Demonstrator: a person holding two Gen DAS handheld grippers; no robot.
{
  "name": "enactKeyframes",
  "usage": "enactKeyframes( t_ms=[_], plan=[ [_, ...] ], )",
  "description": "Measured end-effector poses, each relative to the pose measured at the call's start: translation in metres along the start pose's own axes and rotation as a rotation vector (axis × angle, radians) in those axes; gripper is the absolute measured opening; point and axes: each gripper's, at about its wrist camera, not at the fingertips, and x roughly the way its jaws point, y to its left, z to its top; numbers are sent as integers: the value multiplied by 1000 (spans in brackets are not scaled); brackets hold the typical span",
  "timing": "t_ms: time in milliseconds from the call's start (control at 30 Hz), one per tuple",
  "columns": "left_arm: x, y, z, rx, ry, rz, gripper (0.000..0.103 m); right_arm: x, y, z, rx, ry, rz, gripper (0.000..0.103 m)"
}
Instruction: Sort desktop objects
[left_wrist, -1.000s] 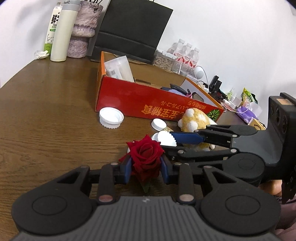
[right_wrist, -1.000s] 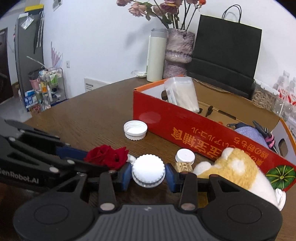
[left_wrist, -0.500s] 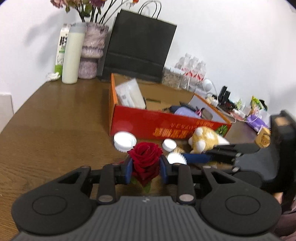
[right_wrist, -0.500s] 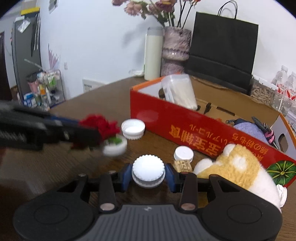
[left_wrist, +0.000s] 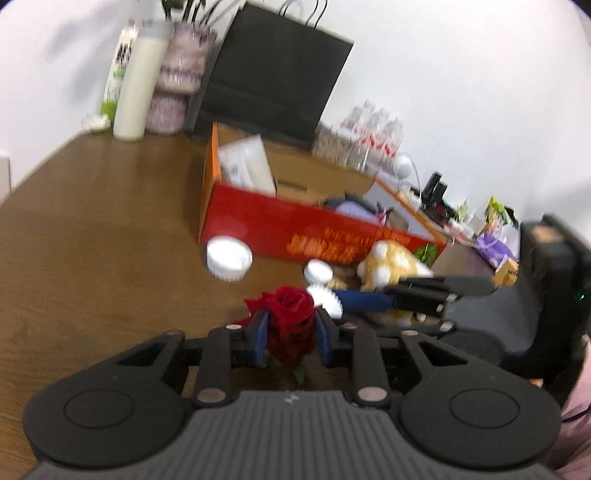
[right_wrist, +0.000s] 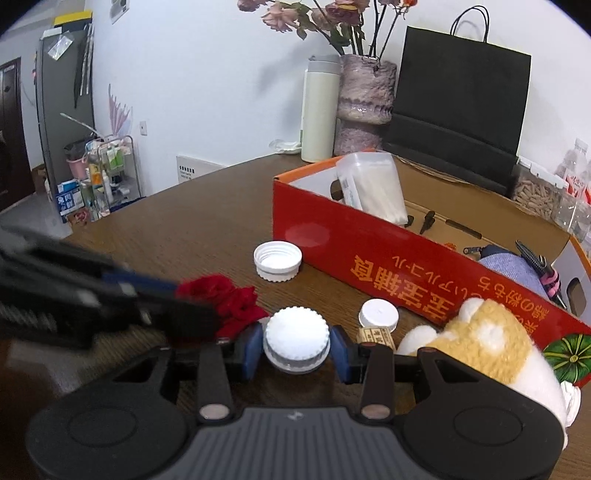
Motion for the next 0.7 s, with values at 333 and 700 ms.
enactKeyframes(
  t_ms=[333,700],
  plan=[
    [-9,2,10,21,-39,62,26,0,1,-4,27,12,-15,39],
    [10,13,-1,-37,25,79,39,-11,-8,-1,76,-12,4,39]
  ],
)
